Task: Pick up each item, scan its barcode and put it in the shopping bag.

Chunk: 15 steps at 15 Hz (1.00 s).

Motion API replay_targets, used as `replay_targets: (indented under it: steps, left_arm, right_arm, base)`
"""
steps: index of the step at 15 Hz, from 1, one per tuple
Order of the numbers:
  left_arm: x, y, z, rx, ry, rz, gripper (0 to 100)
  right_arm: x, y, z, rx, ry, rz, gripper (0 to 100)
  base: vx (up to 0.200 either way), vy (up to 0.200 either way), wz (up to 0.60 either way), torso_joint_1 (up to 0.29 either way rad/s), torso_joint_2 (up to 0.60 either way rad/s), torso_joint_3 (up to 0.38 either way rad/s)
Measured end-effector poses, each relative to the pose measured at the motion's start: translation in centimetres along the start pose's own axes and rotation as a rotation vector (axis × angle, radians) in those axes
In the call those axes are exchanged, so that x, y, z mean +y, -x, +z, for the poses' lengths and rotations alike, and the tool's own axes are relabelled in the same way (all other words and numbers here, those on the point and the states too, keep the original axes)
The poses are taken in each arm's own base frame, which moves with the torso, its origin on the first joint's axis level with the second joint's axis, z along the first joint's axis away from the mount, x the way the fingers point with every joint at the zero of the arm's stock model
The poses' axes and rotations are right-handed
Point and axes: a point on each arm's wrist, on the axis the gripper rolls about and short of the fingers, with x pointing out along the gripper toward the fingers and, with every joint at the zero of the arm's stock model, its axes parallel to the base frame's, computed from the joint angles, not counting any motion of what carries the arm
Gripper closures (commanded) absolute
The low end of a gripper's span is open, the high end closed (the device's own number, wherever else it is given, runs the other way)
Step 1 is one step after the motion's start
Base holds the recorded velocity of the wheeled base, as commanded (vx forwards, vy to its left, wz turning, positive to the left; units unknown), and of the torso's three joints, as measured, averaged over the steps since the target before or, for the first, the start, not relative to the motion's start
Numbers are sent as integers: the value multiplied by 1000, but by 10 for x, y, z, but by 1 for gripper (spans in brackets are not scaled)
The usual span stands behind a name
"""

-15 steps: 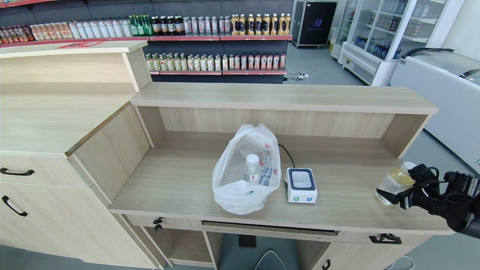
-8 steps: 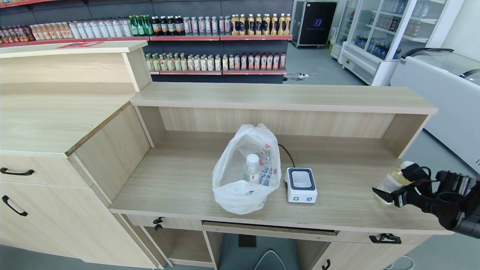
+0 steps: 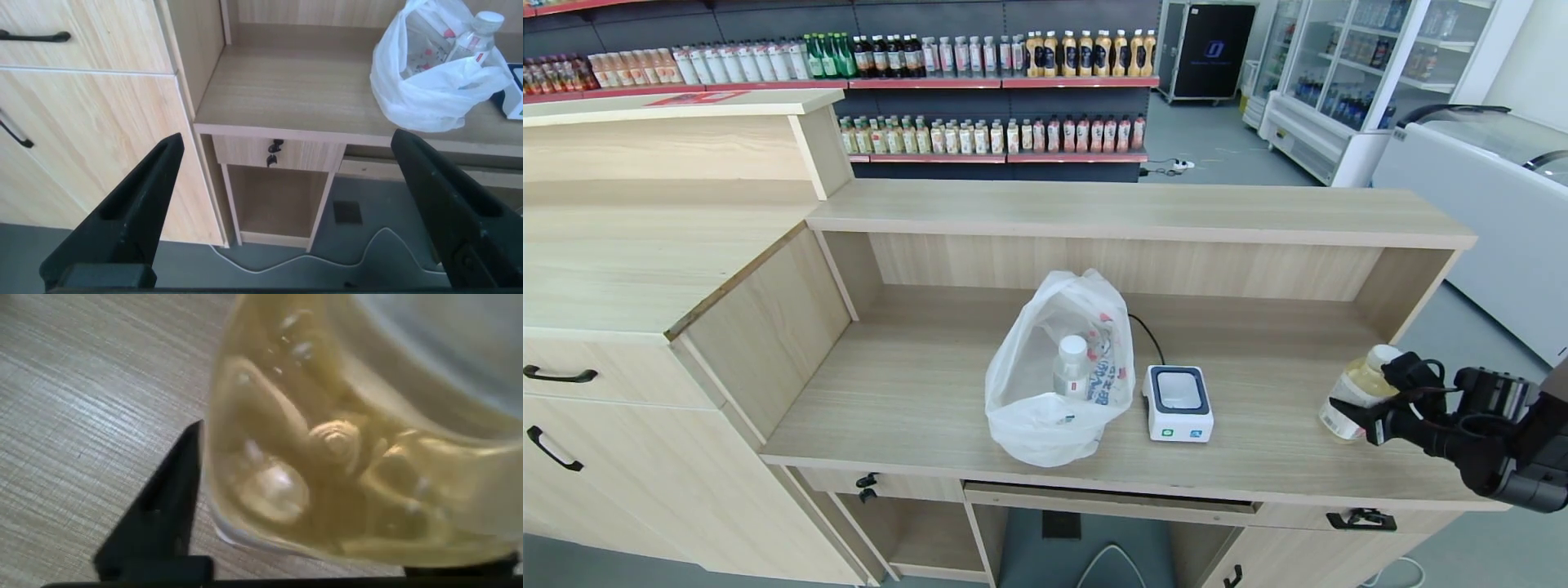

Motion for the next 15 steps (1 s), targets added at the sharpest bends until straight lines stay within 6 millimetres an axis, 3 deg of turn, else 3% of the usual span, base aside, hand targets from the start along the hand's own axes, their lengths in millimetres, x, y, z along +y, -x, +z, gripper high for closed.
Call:
replay_targets:
  steps: [6, 10, 12, 15]
  left_arm:
    - [0, 0, 0, 0, 0, 1, 0]
    - [0, 0, 0, 0, 0, 0, 0]
    - [0, 0, 0, 0, 0, 0, 0]
    - [0, 0, 0, 0, 0, 1, 0]
  right_arm:
    - [3, -7, 5, -35, 31, -8, 100]
    - [4, -7, 10, -22, -98, -38, 100]
    - [3, -5, 21, -26, -184, -63, 100]
    - [6, 9, 60, -5, -384, -44, 100]
  base:
    - [0, 0, 0, 0, 0, 0]
    - [0, 0, 0, 0, 0, 0]
    - [0, 0, 0, 0, 0, 0]
    - [0, 0, 0, 0, 0, 0]
